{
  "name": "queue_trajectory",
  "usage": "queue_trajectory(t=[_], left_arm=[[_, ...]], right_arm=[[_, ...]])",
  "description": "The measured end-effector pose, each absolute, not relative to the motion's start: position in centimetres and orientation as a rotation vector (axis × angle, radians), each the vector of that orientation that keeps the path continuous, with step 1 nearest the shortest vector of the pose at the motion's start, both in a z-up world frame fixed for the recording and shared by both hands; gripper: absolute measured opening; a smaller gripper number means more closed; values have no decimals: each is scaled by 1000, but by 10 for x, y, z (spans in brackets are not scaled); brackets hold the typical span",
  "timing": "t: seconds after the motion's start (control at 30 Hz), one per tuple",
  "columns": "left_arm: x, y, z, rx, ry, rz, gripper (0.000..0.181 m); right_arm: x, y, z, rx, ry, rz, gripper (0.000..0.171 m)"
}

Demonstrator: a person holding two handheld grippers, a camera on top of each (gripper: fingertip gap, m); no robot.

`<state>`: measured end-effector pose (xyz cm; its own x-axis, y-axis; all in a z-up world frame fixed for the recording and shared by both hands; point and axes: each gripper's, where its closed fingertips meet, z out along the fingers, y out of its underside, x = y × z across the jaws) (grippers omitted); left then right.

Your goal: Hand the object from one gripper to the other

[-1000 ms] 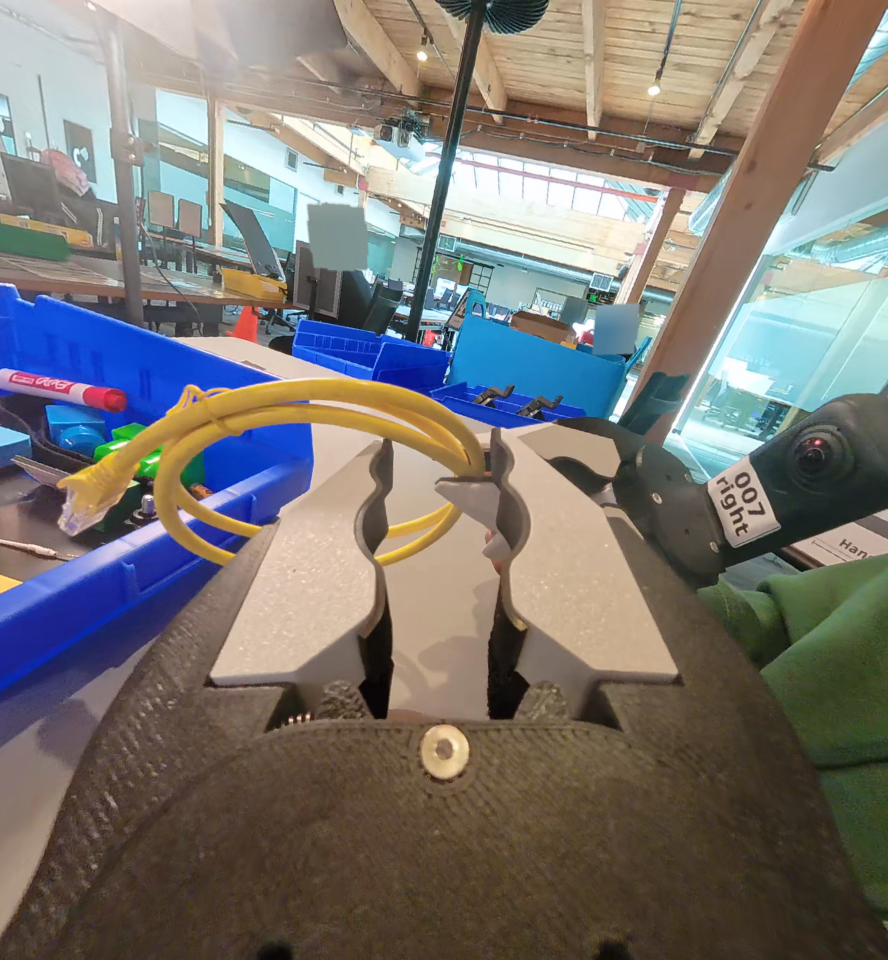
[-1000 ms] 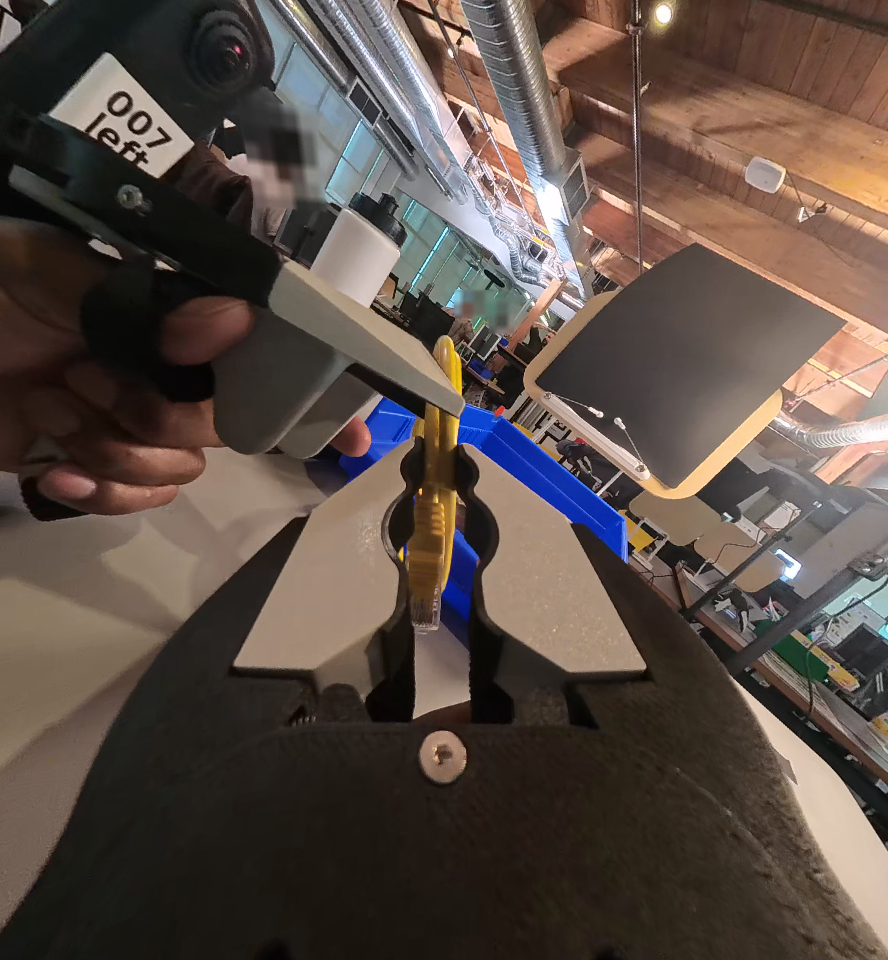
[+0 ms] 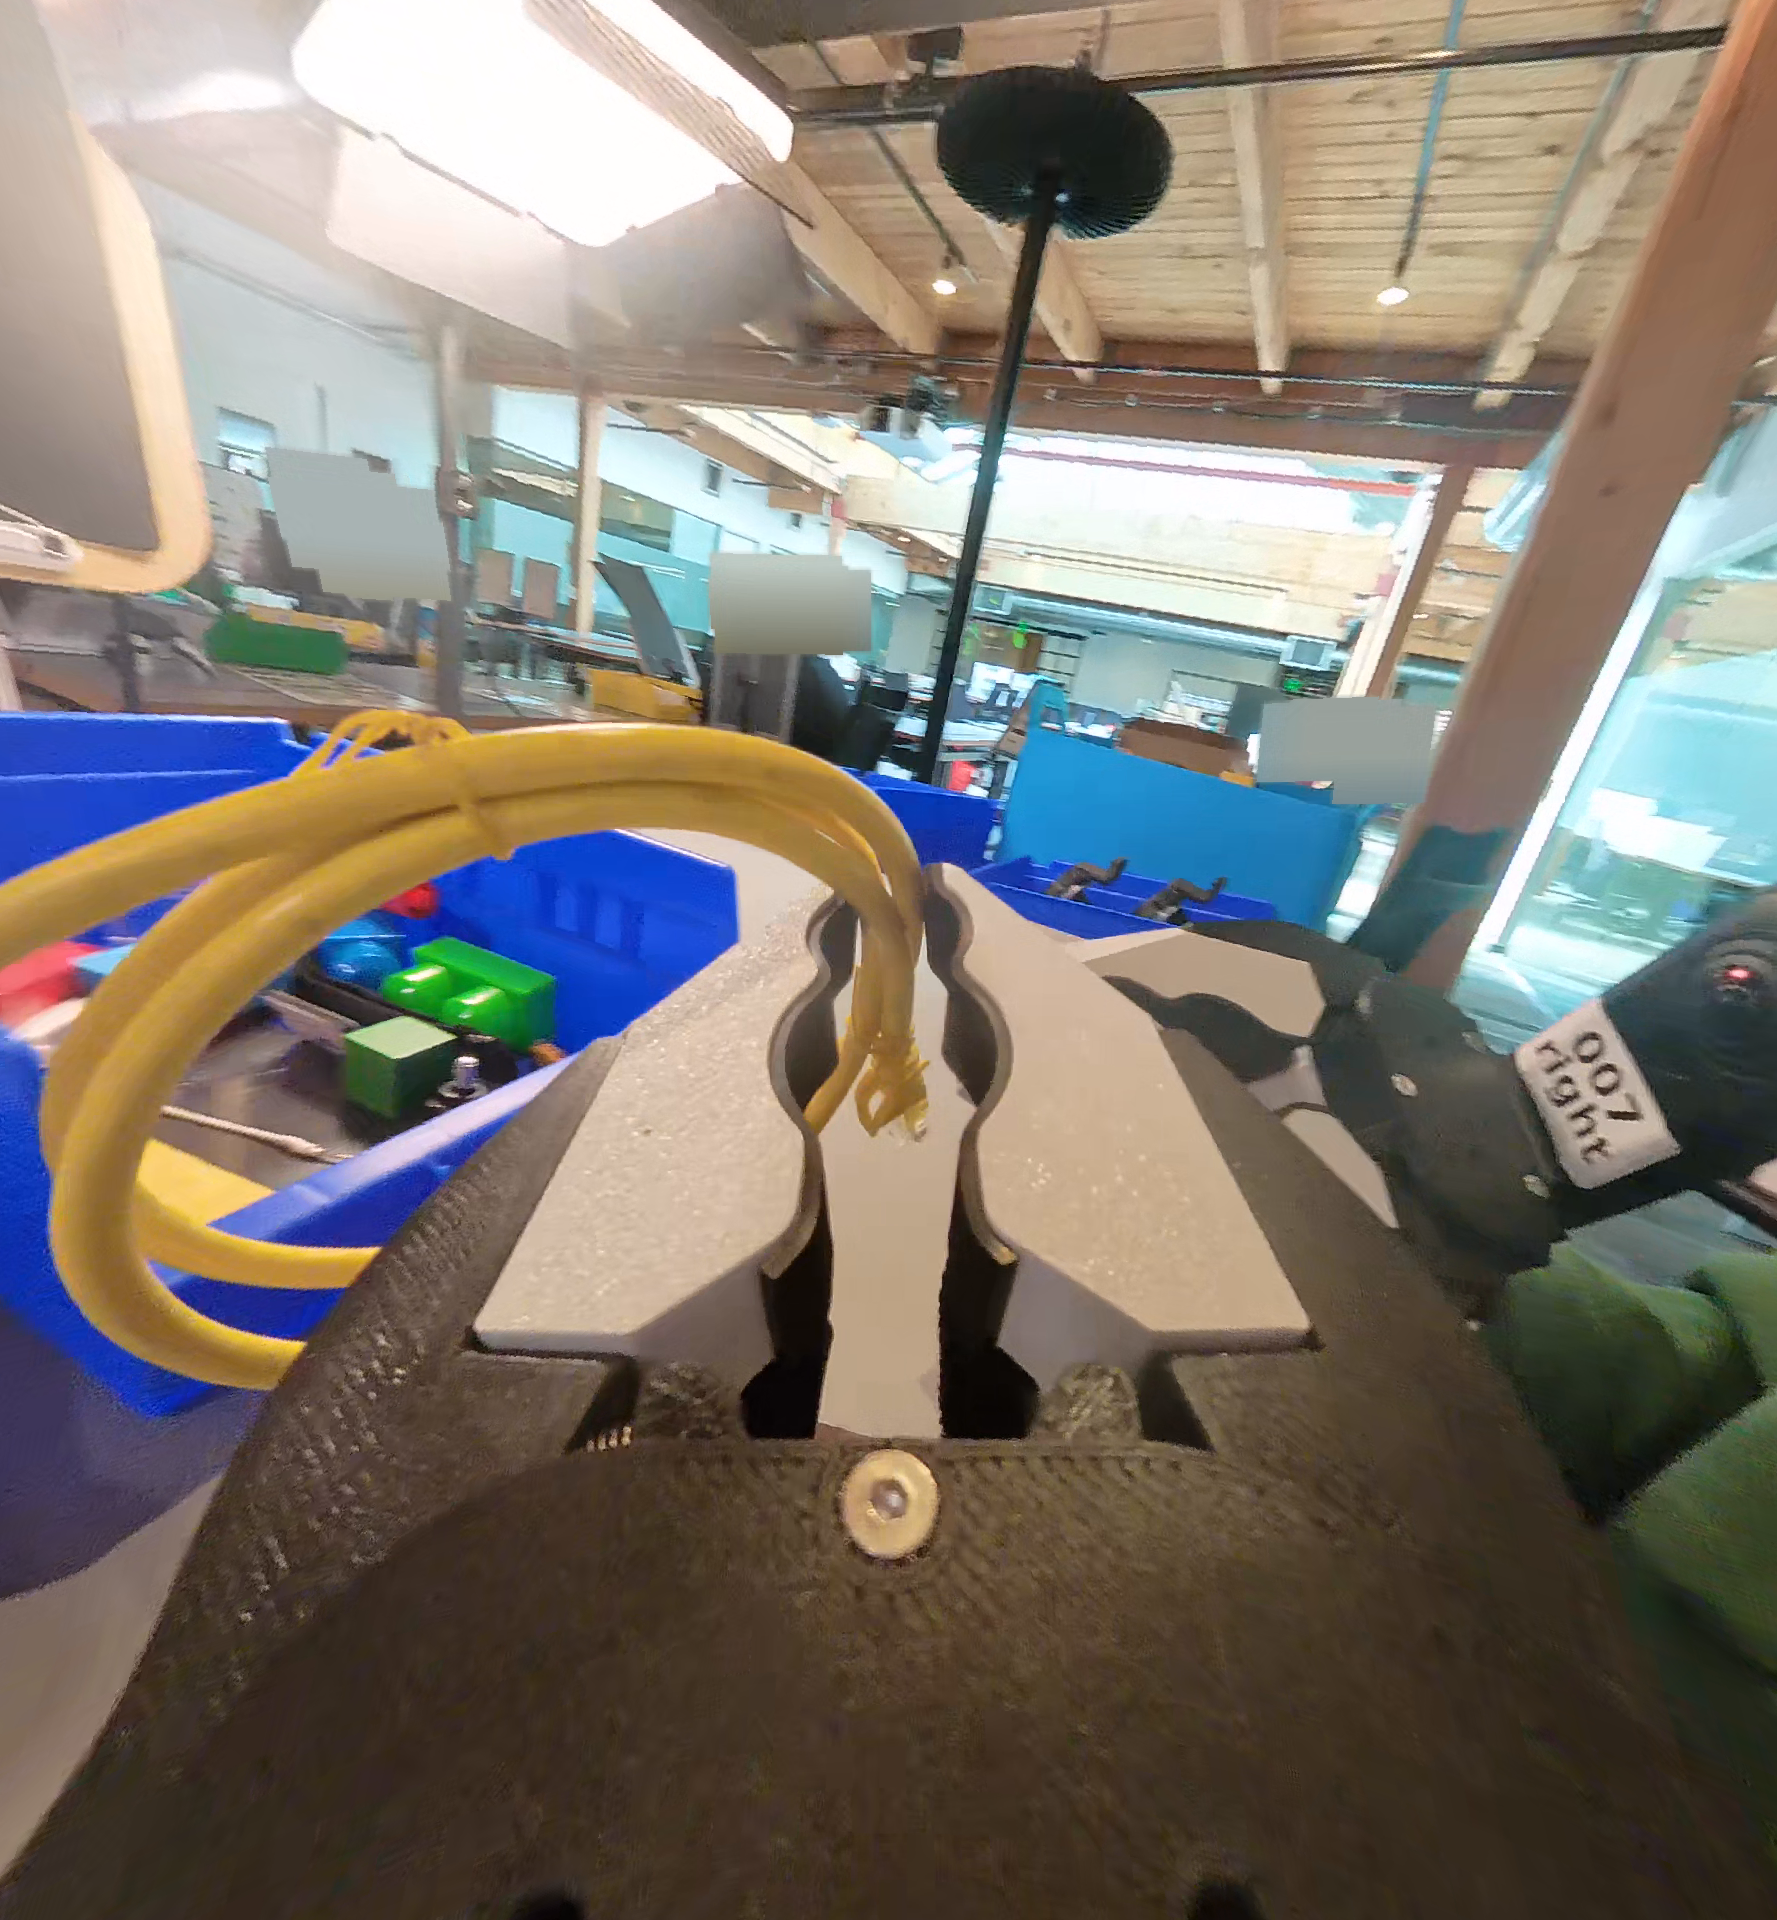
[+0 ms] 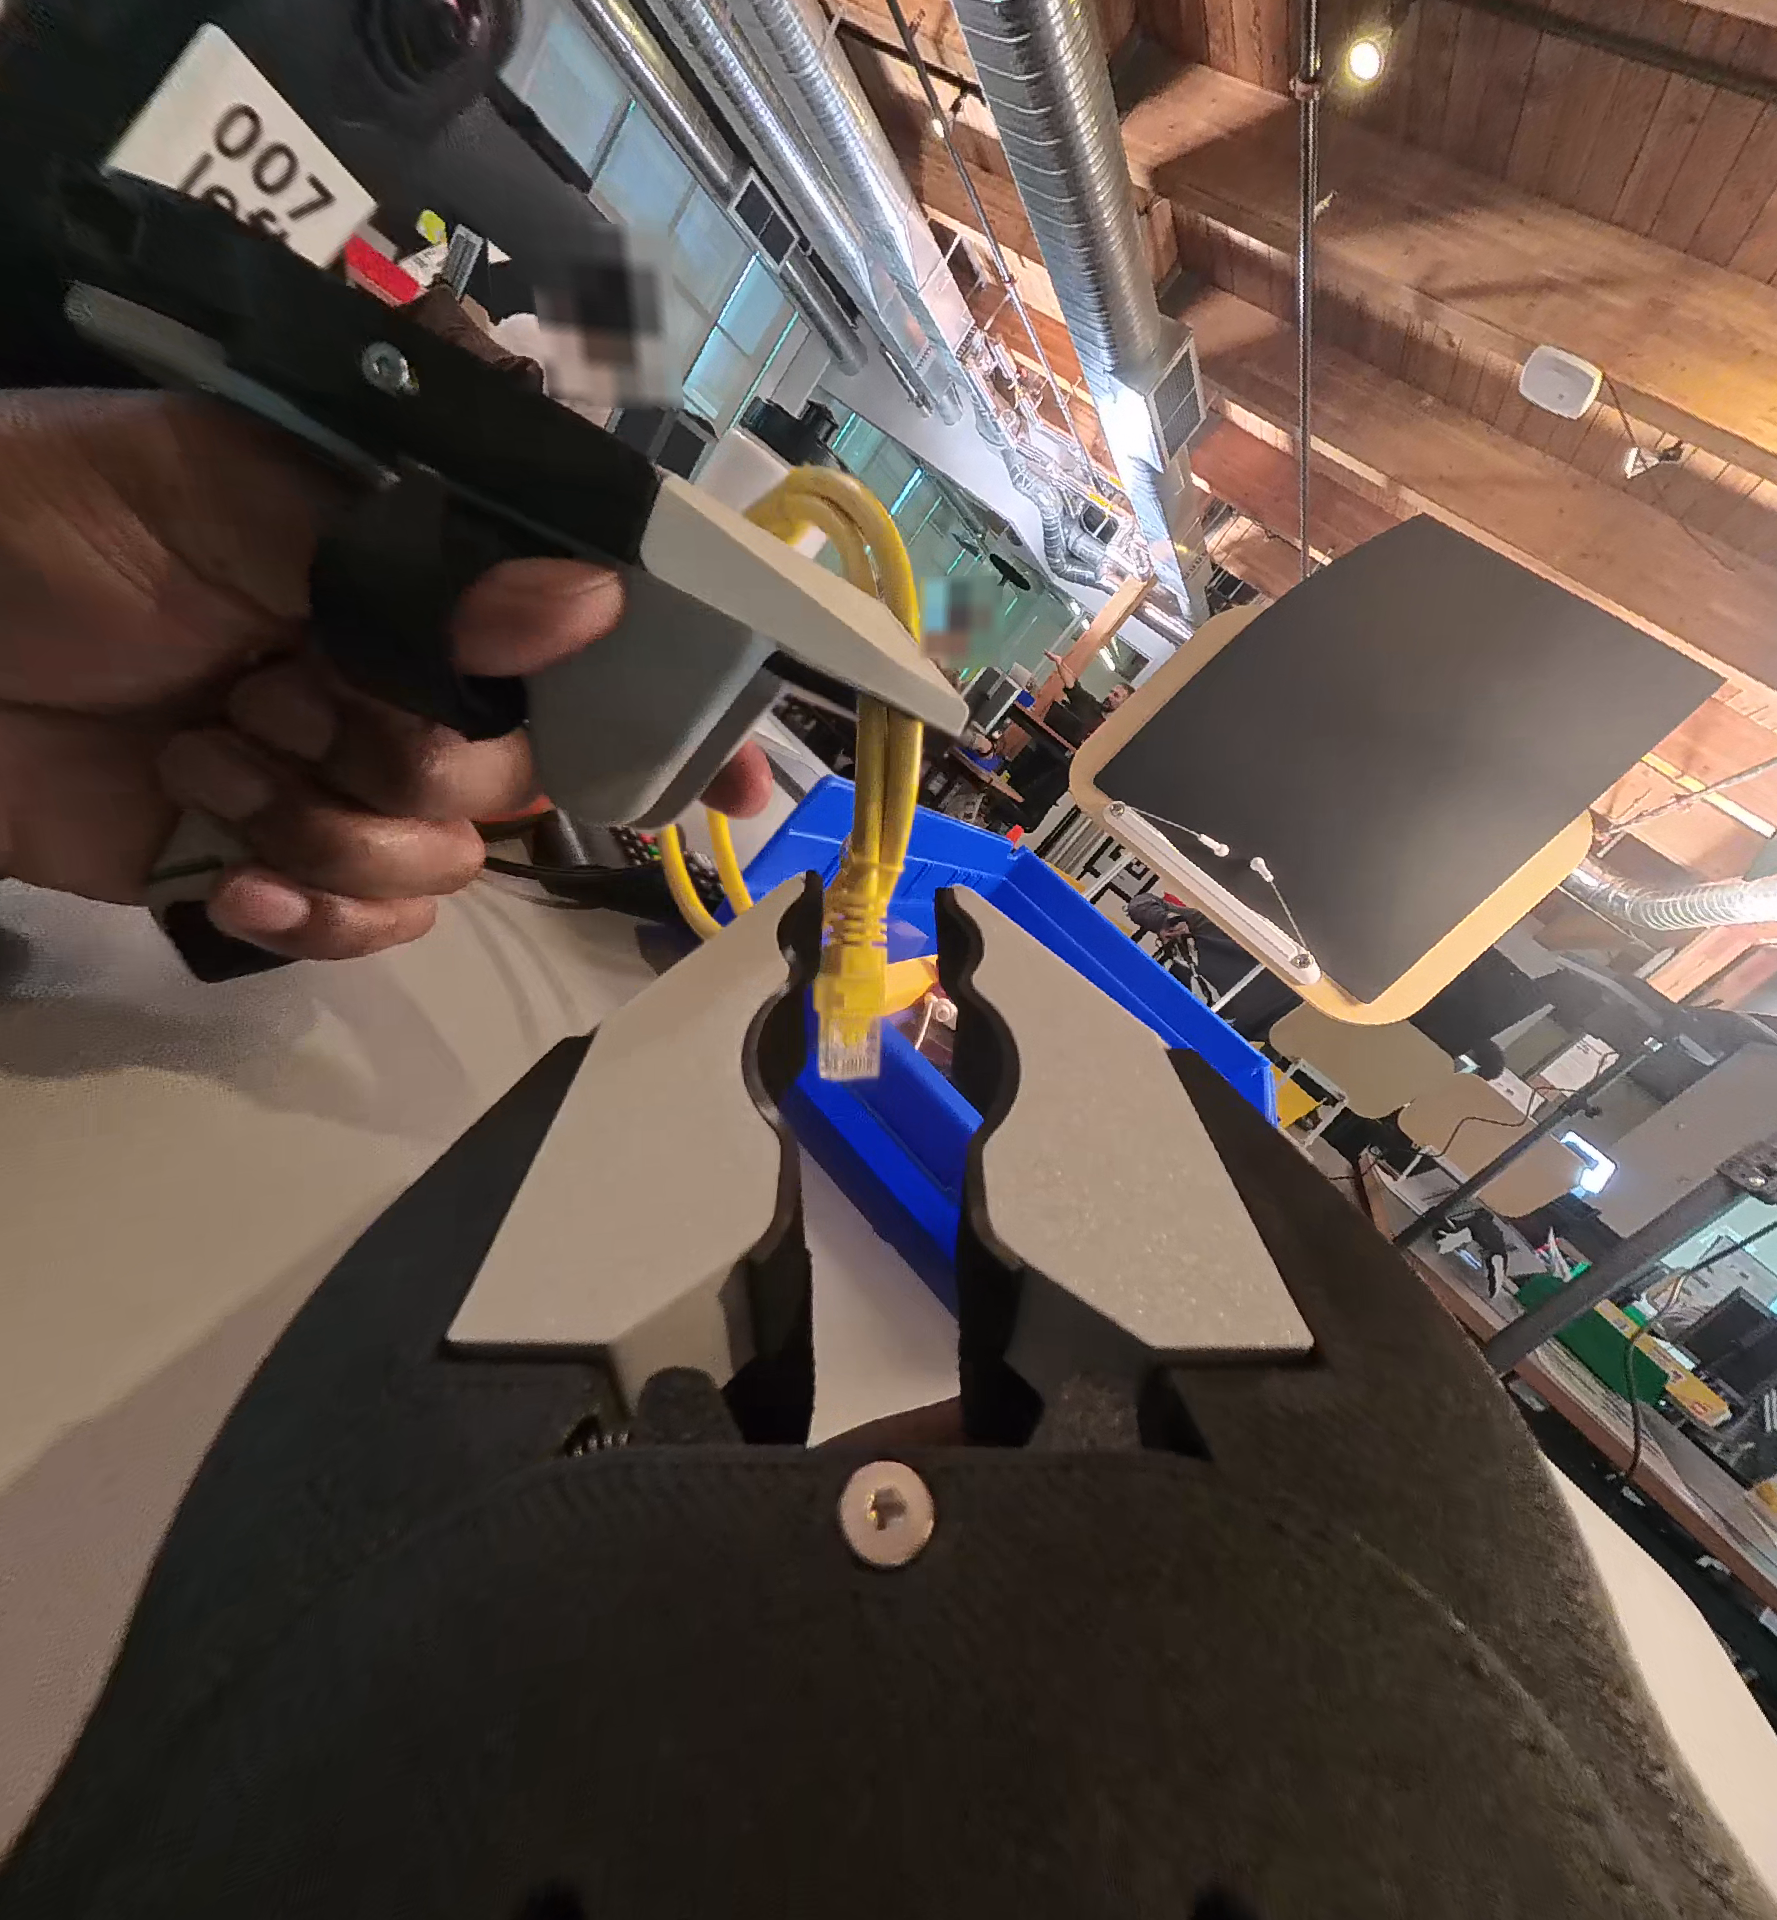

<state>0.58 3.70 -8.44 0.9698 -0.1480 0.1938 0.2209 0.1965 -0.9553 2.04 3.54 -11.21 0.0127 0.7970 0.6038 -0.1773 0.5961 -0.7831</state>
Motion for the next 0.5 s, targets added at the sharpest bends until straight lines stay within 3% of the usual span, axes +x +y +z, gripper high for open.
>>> queue_trajectory(t=[0.27, 0.5], left_arm=[[-35, 23, -96, -1576, -114, 51, 14], [-73, -53, -119, -1980, -49, 269, 15]], right_arm=[[20, 38, -112, -606, -1350, 844, 22], [19, 37, -114, -605, -1359, 837, 21]])
